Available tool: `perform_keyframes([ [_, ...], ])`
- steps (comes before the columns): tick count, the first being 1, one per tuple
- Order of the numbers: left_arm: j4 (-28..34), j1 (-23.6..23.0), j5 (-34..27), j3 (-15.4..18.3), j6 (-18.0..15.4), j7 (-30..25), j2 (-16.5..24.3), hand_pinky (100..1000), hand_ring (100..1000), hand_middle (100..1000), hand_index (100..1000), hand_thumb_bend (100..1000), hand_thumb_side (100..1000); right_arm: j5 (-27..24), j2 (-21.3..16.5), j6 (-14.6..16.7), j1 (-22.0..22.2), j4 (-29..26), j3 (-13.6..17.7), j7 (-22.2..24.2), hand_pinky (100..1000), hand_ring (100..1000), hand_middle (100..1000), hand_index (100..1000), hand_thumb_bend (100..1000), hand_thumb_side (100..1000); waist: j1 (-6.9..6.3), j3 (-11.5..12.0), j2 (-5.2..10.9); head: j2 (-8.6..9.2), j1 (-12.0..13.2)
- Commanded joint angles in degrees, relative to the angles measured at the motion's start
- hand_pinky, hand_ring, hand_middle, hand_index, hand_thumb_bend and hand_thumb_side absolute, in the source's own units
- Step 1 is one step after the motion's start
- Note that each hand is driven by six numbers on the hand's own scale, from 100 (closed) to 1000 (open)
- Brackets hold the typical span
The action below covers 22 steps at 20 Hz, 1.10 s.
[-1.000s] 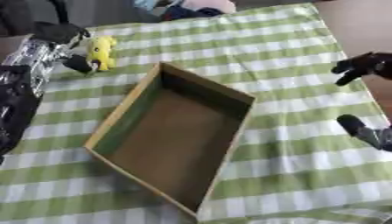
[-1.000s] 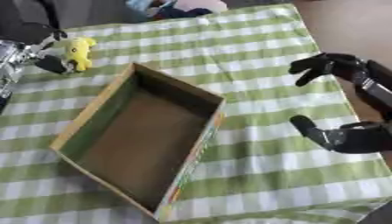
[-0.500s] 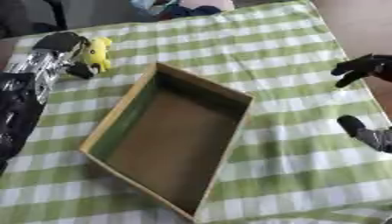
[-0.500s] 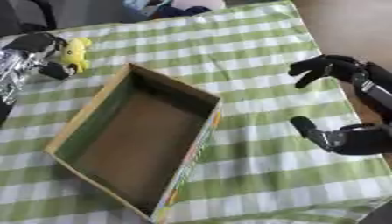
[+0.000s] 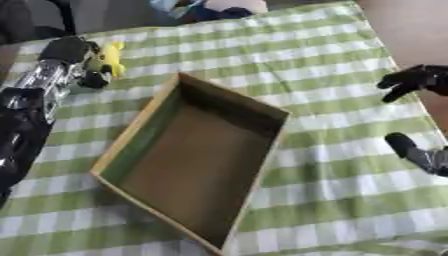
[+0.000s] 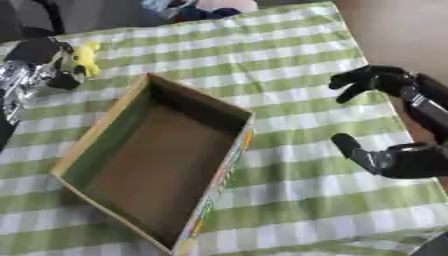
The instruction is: Pick up objects on the table and place them in the box.
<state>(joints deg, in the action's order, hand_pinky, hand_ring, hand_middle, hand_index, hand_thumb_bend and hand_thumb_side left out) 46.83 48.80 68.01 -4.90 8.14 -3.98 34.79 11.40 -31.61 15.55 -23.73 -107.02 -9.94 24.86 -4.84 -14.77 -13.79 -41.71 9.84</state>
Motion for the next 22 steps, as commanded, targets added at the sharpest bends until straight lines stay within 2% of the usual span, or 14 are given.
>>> perform_keyframes([
  [1, 2.4, 0.7, -1.0, 0.3, 0.0, 1.3, 2.7, 623, 437, 394, 546, 100, 505, -0.4, -0.9, 0.2, -0.9, -0.5, 0.4, 0.1, 812, 719, 782, 906, 241, 286, 0.29, 0.2, 1.07, 0.6, -0.2],
  [7, 9.3, 0.2, -4.4, -0.7, -2.1, -3.7, 5.8, 635, 445, 400, 553, 100, 503, -0.3, -1.1, 0.2, -0.7, -0.4, 0.5, -0.1, 813, 719, 783, 907, 238, 286, 0.33, 0.7, 1.61, 0.74, -0.6],
  [12, 12.8, -0.3, -6.2, -1.2, -1.8, -6.4, 6.9, 646, 452, 405, 557, 100, 507, -0.2, -1.1, 0.2, -0.6, -0.4, 0.5, -0.1, 813, 720, 783, 908, 234, 286, 0.33, 0.7, 1.72, 0.74, -0.6],
  [18, 21.0, -0.2, -11.2, -8.7, -6.6, -4.4, 10.5, 647, 453, 405, 557, 100, 511, -0.3, -1.2, 0.2, -0.5, -0.2, 0.4, 0.0, 814, 720, 783, 908, 231, 286, 0.32, 1.2, 2.71, 0.82, -1.1],
  [22, 27.4, -0.6, -15.1, -10.1, -10.5, -5.5, 12.2, 649, 454, 407, 557, 100, 519, -0.3, -1.2, 0.3, -0.5, -0.2, 0.2, 0.1, 814, 720, 783, 908, 226, 287, 0.26, 1.3, 3.18, 0.89, -1.1],
])
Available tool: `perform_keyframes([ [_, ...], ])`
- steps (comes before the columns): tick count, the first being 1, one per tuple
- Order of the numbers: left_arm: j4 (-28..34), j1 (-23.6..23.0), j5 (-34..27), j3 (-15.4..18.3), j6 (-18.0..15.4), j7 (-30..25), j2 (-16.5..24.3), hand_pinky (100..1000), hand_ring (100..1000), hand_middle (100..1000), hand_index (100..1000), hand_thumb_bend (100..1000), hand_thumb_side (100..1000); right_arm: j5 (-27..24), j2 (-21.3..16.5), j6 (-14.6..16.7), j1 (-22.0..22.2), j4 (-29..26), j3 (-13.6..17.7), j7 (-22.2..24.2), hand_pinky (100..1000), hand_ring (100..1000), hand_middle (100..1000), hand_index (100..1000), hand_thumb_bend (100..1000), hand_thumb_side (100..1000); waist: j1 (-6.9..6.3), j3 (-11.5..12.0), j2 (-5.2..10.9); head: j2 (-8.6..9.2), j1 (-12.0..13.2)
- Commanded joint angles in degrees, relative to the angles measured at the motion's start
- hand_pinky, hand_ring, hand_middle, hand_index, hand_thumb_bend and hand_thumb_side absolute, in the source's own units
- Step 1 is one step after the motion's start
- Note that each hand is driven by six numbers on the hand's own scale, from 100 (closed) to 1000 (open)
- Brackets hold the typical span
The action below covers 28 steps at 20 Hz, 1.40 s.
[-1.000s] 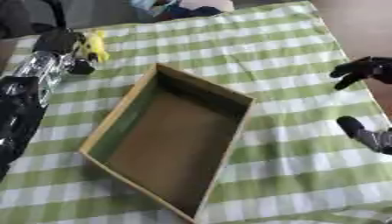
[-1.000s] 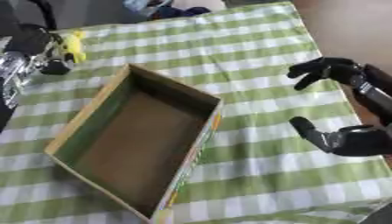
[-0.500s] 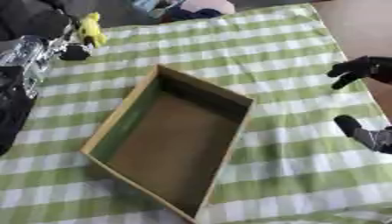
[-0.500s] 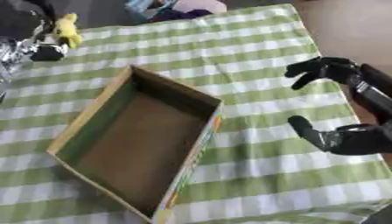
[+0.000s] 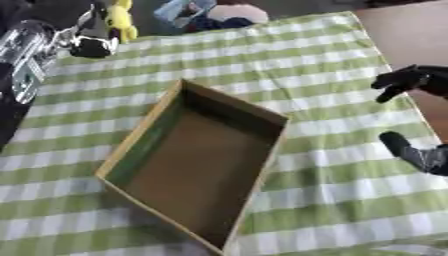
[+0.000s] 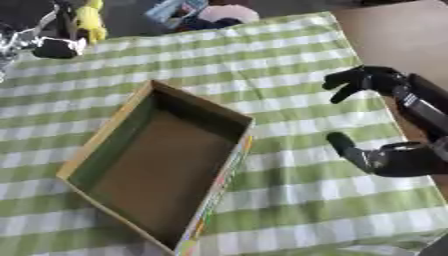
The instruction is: Pick up objects on the table and place them in the box.
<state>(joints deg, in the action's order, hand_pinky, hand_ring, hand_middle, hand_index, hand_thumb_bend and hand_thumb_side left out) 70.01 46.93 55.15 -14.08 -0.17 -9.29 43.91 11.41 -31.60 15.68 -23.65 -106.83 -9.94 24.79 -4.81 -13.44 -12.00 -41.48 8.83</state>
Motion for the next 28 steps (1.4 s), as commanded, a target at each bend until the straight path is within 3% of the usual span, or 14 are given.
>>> perform_keyframes([
  [1, 6.0, 1.5, -3.3, -2.3, -3.2, -0.3, 3.3, 651, 456, 409, 559, 100, 524, -0.4, -1.2, 0.2, -0.6, -0.4, 0.1, 0.3, 814, 721, 783, 908, 224, 287, 0.22, 0.0, 1.55, 0.69, -0.1],
  [5, 12.6, 2.2, -7.4, -7.3, -7.3, -1.6, 4.3, 652, 458, 411, 561, 100, 531, -0.6, -1.1, 0.2, -0.6, -0.3, -0.3, 0.7, 814, 721, 783, 908, 221, 288, 0.2, 0.3, 1.94, 0.84, -0.5],
  [11, 21.7, 1.6, -12.4, -9.1, -11.3, -6.6, 5.0, 653, 461, 415, 565, 100, 535, -1.0, -0.9, 0.3, -0.9, -0.3, -1.1, 1.6, 814, 720, 782, 908, 218, 290, 0.1, 0.2, 2.12, 0.98, -0.7],
  [20, 34.6, -1.5, -17.0, -13.5, -5.0, -15.1, 5.6, 660, 471, 425, 574, 100, 527, -1.7, -0.8, 0.5, -1.2, -0.3, -2.8, 3.7, 813, 720, 782, 908, 216, 298, -0.03, -0.3, 1.77, 1.07, -0.7],
  [28, 34.2, -2.8, -20.5, -15.9, -3.2, -23.7, 4.7, 663, 476, 431, 580, 100, 516, -2.4, -0.8, 0.5, -1.1, 0.0, -4.3, 6.7, 813, 720, 781, 906, 209, 309, -0.05, -0.3, 1.58, 1.24, -0.7],
])
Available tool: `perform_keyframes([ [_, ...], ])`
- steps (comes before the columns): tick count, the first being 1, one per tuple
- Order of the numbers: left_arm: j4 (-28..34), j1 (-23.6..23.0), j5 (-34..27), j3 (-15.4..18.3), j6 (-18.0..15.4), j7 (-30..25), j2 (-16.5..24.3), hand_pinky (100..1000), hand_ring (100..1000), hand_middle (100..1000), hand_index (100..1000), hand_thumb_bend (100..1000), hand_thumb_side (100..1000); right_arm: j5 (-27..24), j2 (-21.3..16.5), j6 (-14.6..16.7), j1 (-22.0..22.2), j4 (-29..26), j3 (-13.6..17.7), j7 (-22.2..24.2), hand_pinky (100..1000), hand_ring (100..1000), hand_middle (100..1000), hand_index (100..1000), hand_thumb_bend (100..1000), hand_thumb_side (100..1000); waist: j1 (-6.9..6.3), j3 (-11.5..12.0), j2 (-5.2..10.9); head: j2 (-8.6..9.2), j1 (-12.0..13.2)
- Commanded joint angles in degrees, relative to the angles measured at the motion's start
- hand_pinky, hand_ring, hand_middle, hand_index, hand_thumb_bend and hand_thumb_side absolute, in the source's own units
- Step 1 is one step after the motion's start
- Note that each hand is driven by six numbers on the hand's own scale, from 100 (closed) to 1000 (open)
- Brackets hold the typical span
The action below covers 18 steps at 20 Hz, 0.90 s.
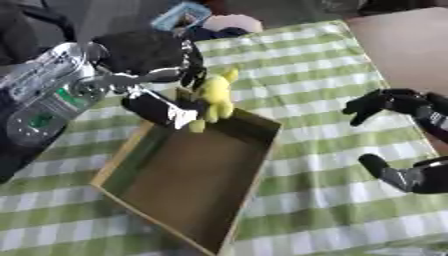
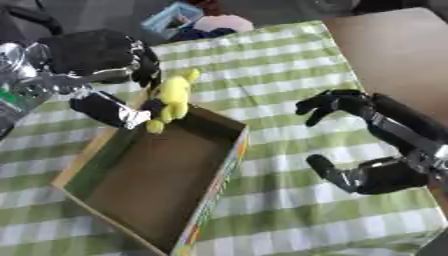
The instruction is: Pick up objects on the table and place them in the box.
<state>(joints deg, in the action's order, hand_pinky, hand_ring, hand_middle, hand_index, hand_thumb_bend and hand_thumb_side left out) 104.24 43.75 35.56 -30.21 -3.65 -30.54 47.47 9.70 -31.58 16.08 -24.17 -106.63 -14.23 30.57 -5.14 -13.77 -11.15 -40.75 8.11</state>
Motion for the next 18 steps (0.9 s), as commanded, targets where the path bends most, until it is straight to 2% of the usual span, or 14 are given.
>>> perform_keyframes([
  [1, -0.4, 0.2, -1.2, 0.2, 0.4, -3.5, 1.0, 664, 479, 434, 583, 100, 514, -0.8, -0.9, 0.1, -0.6, -0.1, -0.2, 1.2, 812, 719, 781, 907, 208, 310, 0.26, 0.0, 0.71, 0.5, 0.0],
  [7, -4.8, -1.0, -1.5, -0.4, 0.0, -9.3, -0.3, 668, 487, 441, 590, 100, 499, -1.3, -0.8, 0.1, -0.8, -0.1, -0.7, 2.1, 812, 719, 781, 907, 207, 312, 0.29, -0.1, 0.59, 0.65, -0.1],
  [10, -6.0, -0.9, -1.4, -0.3, -0.7, -10.1, -0.7, 668, 487, 441, 590, 100, 499, -1.4, -0.8, 0.0, -0.8, -0.1, -0.6, 2.2, 812, 719, 781, 907, 207, 312, 0.31, -0.1, 0.59, 0.67, -0.1],
  [12, -7.4, -1.5, -0.7, -0.9, -0.6, -10.8, -1.4, 702, 561, 520, 674, 100, 462, -1.4, -0.7, 0.1, -1.0, -0.1, -0.7, 2.3, 812, 719, 780, 907, 205, 312, 0.35, -0.2, 0.47, 0.84, 0.0],
  [15, -9.4, -1.5, 1.3, -0.9, -1.1, -11.1, -2.2, 720, 594, 561, 722, 100, 456, -1.5, -0.6, 0.0, -1.1, -0.1, -0.7, 2.3, 812, 719, 780, 907, 205, 312, 0.38, -0.2, 0.44, 0.93, 0.0],
  [17, -10.3, -1.6, 2.8, -0.8, -1.2, -10.4, -2.5, 762, 683, 656, 816, 100, 441, -1.5, -0.6, 0.0, -1.2, -0.1, -0.7, 2.3, 811, 719, 780, 907, 204, 312, 0.39, -0.2, 0.44, 0.97, 0.0],
  [18, -10.7, -1.7, 3.6, -0.8, -1.3, -10.2, -2.6, 771, 698, 674, 828, 109, 443, -1.5, -0.6, 0.0, -1.2, -0.1, -0.7, 2.2, 812, 719, 780, 907, 203, 313, 0.4, -0.2, 0.44, 0.98, 0.0],
])
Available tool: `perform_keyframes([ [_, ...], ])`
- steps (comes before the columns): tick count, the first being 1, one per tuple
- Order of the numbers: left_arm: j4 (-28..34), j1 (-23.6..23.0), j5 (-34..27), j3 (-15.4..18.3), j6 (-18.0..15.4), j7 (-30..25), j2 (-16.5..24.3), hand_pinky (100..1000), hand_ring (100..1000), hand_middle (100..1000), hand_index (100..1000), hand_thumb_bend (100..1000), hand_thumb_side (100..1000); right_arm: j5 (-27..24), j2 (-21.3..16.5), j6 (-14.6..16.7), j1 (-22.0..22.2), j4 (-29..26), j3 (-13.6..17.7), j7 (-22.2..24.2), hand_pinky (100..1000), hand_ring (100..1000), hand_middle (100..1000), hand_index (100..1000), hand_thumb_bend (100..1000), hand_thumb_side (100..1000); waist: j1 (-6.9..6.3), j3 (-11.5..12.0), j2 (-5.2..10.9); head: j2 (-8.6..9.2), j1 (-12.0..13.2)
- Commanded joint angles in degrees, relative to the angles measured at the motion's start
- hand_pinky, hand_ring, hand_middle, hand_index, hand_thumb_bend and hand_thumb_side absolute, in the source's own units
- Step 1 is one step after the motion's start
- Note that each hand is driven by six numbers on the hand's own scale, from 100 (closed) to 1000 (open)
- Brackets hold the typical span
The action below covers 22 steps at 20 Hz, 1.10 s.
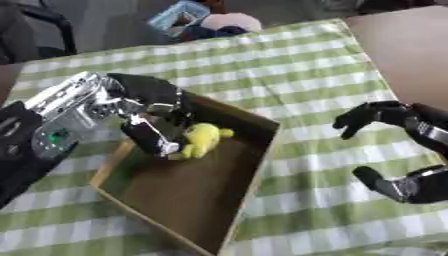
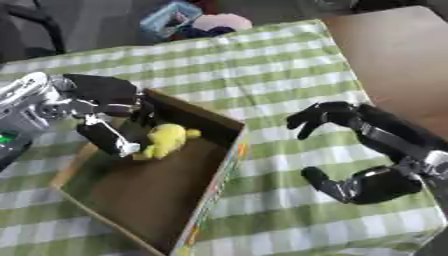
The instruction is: Pick up objects on the table and place them in the box.
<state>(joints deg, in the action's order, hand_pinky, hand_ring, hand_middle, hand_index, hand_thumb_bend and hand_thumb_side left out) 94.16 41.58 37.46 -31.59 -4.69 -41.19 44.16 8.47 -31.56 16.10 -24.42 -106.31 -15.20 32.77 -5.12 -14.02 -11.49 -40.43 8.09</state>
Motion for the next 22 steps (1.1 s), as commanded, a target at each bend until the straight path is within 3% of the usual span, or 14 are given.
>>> perform_keyframes([
  [1, -0.9, 0.4, 2.5, 0.6, -0.3, 0.6, 0.7, 774, 701, 678, 832, 120, 444, -0.3, -0.6, 0.0, -0.9, -0.4, 0.3, 0.0, 811, 719, 780, 907, 204, 313, 0.4, 0.1, 0.78, 0.68, 0.0],
  [2, -1.1, 0.3, 3.3, 0.7, -0.4, 0.7, 0.8, 803, 740, 726, 868, 271, 460, -0.2, -0.6, 0.0, -0.9, -0.4, 0.3, 0.0, 811, 718, 780, 907, 204, 313, 0.41, 0.1, 0.79, 0.69, 0.0],
  [4, -0.9, 0.1, 4.8, 1.3, -0.6, 1.0, 1.0, 824, 765, 758, 892, 399, 487, -0.2, -0.6, 0.0, -0.9, -0.4, 0.4, -0.1, 811, 718, 780, 907, 204, 312, 0.44, 0.2, 0.81, 0.73, -0.1],
  [8, 1.2, -0.5, 6.5, 3.2, 0.1, 2.3, 2.1, 847, 791, 793, 915, 545, 535, -0.2, -0.5, -0.1, -0.9, -0.4, 0.4, -0.2, 811, 718, 780, 907, 204, 313, 0.49, 0.4, 0.81, 0.81, -0.1],
  [16, 9.8, -3.7, 3.9, 8.1, 4.9, 8.2, 5.2, 834, 772, 769, 903, 526, 579, -0.1, -0.5, -0.1, -0.8, -0.3, 0.7, -0.5, 811, 718, 779, 908, 202, 312, 0.8, 1.0, 0.73, 0.8, -0.4],
  [22, 17.4, -9.0, 0.3, 14.5, 9.5, 13.2, 5.5, 825, 749, 748, 886, 533, 600, 0.2, -0.5, -0.1, -0.6, -0.2, 1.1, -1.0, 811, 718, 780, 908, 200, 311, 1.08, 1.8, 0.79, 0.7, -0.7],
])
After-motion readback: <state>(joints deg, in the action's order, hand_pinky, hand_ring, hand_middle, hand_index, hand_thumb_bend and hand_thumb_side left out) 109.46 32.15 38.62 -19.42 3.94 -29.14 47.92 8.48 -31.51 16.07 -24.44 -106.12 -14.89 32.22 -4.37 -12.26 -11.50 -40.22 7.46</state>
